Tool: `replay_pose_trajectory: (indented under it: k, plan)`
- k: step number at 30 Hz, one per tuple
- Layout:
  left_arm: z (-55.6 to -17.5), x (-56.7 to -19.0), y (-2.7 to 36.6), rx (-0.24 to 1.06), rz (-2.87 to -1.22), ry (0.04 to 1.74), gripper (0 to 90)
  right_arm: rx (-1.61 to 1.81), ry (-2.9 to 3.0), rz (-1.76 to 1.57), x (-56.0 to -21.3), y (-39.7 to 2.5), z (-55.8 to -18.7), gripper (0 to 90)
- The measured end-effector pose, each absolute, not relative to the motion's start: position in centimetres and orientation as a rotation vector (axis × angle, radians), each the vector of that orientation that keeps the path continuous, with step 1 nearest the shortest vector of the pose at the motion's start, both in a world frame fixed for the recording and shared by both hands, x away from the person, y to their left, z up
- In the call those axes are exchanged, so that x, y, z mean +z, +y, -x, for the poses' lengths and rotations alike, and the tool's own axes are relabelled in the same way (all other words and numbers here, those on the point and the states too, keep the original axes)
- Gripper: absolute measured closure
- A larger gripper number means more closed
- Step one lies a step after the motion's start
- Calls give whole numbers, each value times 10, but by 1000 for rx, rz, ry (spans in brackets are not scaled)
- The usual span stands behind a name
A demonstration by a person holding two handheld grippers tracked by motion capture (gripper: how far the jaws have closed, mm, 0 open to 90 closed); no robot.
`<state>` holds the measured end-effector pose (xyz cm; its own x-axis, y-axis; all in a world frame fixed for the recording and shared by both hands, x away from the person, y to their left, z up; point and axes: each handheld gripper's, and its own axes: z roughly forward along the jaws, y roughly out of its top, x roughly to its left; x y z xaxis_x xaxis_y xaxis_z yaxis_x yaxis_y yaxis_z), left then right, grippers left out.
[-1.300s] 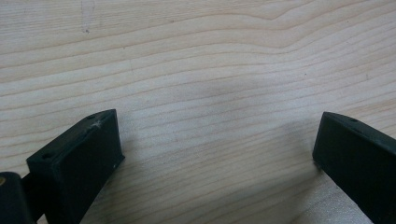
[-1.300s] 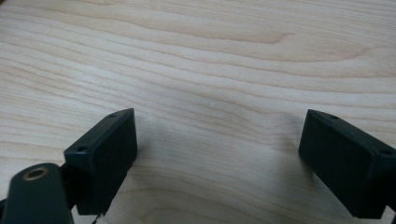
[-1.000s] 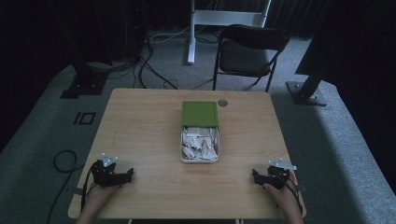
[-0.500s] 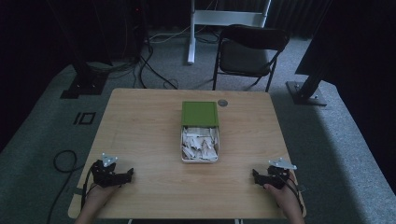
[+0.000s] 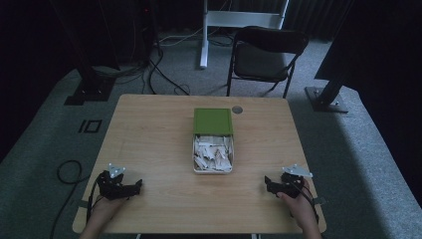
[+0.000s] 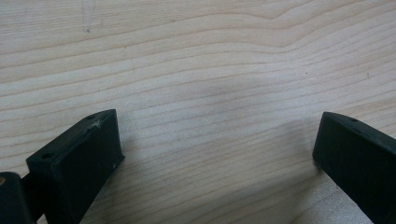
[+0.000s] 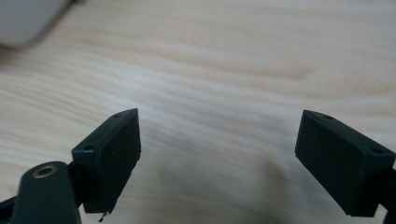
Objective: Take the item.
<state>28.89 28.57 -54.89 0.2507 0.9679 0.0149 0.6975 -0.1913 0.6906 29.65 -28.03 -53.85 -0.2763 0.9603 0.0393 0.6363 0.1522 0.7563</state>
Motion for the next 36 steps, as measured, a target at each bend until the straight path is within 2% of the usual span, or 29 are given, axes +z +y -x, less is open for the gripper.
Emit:
replay_pose_trajectory:
  k: [36]
  plan:
    - [-289,-549,286,622,-1960,1511,19,1135,2008,-1276,-448,-224,-315,195]
